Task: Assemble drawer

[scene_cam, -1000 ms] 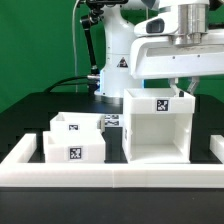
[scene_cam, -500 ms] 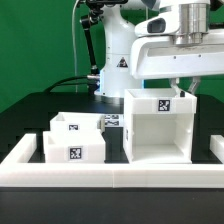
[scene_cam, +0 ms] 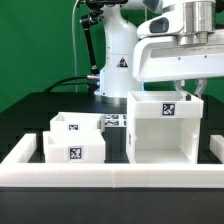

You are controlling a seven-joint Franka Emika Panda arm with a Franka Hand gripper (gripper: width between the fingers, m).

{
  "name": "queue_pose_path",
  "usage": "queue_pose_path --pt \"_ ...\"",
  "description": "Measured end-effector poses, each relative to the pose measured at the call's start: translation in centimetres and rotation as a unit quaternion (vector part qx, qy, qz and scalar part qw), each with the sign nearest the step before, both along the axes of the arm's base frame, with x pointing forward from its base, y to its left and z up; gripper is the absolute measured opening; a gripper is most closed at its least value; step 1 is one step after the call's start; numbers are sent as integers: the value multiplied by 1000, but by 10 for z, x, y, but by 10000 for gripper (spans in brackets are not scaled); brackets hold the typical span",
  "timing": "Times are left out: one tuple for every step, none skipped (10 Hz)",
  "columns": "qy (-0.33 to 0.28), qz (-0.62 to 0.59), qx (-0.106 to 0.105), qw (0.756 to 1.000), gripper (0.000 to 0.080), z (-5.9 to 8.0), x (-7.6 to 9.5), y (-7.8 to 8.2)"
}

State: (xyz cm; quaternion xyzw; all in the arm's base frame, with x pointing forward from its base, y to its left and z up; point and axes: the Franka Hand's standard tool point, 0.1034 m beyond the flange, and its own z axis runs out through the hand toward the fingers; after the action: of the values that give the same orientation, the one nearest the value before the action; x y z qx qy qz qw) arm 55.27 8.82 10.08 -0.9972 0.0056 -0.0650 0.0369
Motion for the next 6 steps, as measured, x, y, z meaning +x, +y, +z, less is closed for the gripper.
queue_pose_path --pt "0 -39 8 999 38 0 1 3" --pt "-7 -97 18 995 38 -1 0 12" --pt "-8 -142 25 990 38 -1 3 17" --pt "-11 -175 30 984 41 -1 10 19" --pt "-10 -231 40 972 42 0 17 18" --pt "-16 -240 44 970 42 0 22 14"
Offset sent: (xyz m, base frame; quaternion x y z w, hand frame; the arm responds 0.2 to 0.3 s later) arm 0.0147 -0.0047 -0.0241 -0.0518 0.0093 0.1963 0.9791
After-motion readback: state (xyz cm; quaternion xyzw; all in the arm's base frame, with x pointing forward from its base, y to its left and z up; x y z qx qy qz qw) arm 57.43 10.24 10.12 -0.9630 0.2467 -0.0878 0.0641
